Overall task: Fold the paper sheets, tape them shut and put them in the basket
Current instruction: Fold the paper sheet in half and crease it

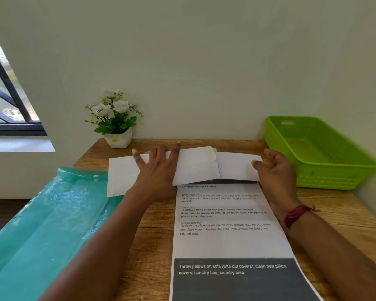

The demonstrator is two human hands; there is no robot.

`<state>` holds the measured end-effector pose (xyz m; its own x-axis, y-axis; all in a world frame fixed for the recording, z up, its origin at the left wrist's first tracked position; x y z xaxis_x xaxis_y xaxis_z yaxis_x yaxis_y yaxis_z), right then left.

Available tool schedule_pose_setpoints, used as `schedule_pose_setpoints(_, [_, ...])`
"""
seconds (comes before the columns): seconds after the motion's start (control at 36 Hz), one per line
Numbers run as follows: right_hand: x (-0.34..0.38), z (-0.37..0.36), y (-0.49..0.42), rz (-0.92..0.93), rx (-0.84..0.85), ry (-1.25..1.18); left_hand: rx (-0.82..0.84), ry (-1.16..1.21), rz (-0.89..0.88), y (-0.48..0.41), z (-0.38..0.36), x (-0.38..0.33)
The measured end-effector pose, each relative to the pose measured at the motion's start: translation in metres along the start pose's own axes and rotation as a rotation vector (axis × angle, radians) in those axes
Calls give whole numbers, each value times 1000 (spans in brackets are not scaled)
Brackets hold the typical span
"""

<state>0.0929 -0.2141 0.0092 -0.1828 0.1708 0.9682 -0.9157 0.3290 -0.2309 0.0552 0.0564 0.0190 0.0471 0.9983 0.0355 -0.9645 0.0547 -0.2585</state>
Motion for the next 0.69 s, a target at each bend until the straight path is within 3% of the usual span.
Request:
schedule_pose_setpoints(0.31, [-17,-2,-10,-227,-65,-302,-58,44,28,-1,2,3])
schedule_pose_setpoints(0.69, [-12,-9,-1,-76,72,-349,-133,18,-41,-3,2,1])
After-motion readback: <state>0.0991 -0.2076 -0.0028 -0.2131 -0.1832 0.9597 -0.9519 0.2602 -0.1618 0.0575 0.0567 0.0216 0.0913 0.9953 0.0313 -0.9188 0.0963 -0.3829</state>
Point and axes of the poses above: each hand's wrist, its own y-axis away from the middle knuckle, its own z-axis out of the back of the hand, x = y × z, the point moved 2 cm from there along -y, towards the middle knuckle, and after that the axes turned 5 degrees about -y, right-handed, at the moved point
